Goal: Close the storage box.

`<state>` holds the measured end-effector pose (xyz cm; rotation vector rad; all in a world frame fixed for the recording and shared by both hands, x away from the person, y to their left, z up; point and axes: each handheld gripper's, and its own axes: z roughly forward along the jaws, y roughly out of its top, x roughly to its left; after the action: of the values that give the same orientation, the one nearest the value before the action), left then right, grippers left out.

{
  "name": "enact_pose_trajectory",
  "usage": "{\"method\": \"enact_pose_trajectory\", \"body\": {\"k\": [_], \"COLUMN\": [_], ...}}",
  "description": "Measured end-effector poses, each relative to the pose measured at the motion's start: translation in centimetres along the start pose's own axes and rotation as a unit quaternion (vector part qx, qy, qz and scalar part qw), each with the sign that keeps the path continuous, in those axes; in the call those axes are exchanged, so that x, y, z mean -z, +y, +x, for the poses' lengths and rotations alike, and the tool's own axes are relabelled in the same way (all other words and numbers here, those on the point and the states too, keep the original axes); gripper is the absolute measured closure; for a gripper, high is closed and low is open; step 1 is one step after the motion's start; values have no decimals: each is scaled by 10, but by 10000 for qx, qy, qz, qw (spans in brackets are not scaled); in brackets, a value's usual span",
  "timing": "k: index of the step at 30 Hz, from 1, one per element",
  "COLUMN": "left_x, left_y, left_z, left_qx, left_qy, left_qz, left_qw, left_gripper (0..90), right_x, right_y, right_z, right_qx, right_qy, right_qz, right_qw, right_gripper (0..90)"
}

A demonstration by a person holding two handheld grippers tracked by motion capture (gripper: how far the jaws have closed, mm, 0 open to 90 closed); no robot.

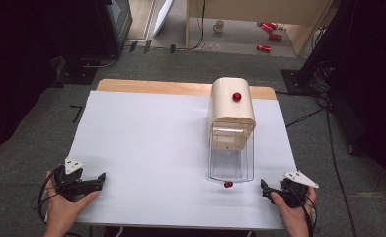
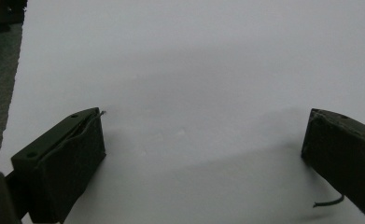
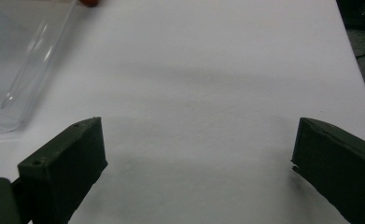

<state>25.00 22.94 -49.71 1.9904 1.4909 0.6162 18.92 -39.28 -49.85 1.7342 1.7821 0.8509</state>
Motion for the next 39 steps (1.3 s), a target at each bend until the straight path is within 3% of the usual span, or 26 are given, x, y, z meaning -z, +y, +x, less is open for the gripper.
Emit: {"method": "enact_pose_trajectory", "body": {"k": [6,11,20,30,33,37,39], "left_x": [0,0,0,0,0,0,0], "left_y": [0,0,0,-1,-1,0,0], "left_z": [0,0,0,0,0,0,0], "left_qx": [9,-2,-6,-6,-8,-8,-4], "left_qy": [-6,0,1,-5,-3,-3,-3], "left_qz": [3,-6,-17,-17,-15,-14,-16], "left_qw": [10000,10000,10000,10000,10000,10000,10000], "left_gripper": [0,0,0,0,0,0,0], "right_x": [5,14,20,36,38,38,38], "right_y": [1,6,13,11,10,10,10], "right_z": [13,24,55,79,86,95,97], "right_qx": [45,-105,239,337,341,375,354], "right_qy": [47,200,382,728,718,969,948], "right_qz": [28,-61,-4,-100,-129,-92,-84], "right_qw": [10000,9997,9990,9967,9968,9945,9948], "right_gripper": [36,48,72,75,132,154,199]}}
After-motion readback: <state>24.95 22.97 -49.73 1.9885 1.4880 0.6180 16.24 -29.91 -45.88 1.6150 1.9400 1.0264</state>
